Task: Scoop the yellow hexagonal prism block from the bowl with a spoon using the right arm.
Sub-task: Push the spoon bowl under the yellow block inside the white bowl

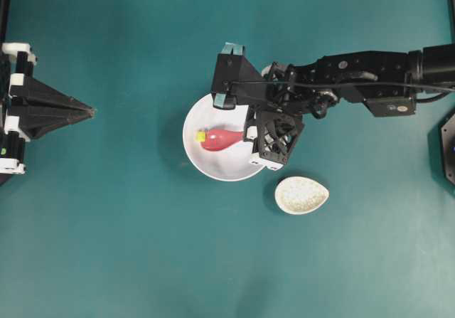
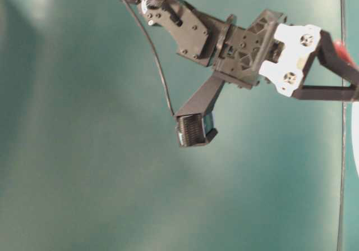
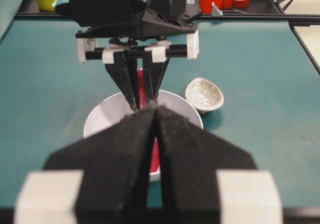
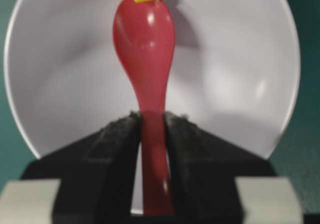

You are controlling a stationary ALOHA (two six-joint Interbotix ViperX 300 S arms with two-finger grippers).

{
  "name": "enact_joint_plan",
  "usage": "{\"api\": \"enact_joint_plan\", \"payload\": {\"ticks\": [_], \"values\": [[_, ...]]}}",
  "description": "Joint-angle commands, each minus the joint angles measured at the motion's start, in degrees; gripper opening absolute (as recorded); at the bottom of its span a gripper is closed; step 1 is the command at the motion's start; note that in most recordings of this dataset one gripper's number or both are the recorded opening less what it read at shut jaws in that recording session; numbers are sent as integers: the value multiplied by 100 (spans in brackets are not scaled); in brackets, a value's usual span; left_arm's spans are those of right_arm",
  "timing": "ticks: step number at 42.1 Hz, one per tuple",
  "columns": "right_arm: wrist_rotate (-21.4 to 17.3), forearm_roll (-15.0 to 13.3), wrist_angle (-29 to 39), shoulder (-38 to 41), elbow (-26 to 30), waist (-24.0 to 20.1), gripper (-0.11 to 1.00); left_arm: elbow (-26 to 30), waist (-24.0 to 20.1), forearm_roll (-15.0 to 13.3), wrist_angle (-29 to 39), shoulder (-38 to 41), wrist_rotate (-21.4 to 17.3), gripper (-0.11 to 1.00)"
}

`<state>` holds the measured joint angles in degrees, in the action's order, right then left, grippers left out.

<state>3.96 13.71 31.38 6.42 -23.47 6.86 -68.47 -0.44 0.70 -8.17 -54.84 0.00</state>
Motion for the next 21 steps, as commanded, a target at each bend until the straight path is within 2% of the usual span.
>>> {"api": "enact_joint_plan", "payload": {"ticks": [1, 21], "values": [[-18, 18, -149, -88, -18, -18, 23, 62, 9, 9, -26, 53, 0, 0], [-26, 123, -738, -88, -281, -35, 23, 62, 9, 9, -53, 53, 0, 0]]}}
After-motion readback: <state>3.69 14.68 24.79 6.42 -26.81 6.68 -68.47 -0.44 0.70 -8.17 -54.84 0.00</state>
